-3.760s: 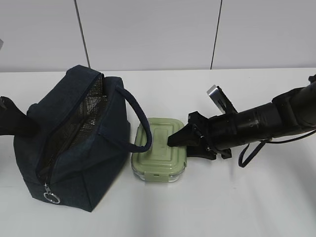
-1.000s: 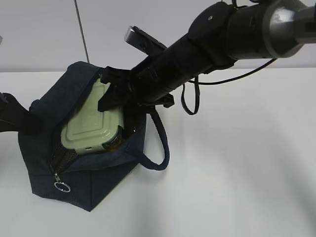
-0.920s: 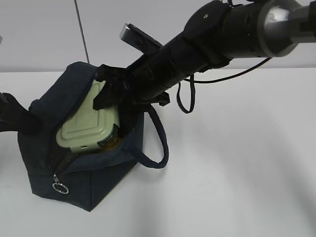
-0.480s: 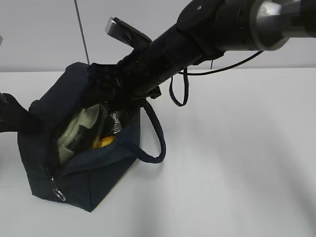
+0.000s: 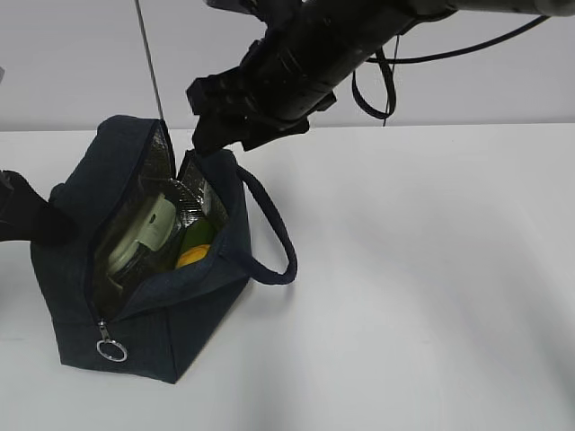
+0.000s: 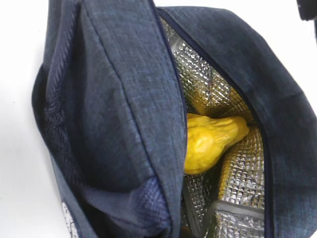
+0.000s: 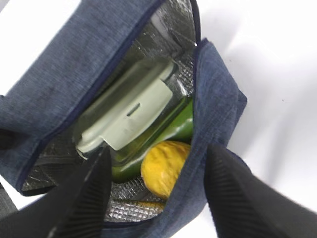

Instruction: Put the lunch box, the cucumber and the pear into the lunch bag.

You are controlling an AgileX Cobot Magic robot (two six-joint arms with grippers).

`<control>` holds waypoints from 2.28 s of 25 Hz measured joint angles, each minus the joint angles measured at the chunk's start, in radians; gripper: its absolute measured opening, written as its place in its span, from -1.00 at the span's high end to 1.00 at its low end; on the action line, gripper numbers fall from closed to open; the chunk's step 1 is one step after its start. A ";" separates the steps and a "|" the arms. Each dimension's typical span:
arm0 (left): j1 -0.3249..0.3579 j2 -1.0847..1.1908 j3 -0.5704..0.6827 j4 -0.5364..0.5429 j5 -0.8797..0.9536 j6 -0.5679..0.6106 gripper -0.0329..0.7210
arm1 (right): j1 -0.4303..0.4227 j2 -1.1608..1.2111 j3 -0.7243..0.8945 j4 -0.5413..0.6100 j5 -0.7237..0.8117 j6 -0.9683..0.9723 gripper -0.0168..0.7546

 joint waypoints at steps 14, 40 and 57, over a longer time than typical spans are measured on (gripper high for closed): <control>0.000 0.000 0.000 0.000 0.005 0.000 0.91 | 0.000 0.117 0.000 -0.062 -0.026 0.015 0.22; -0.243 0.277 -0.252 -0.046 -0.022 -0.054 0.91 | -0.074 -0.298 0.512 -0.353 -0.255 0.318 0.88; -0.257 0.140 -0.225 -0.049 -0.170 -0.075 -0.05 | -0.074 -0.399 0.525 -0.416 -0.350 0.303 -0.31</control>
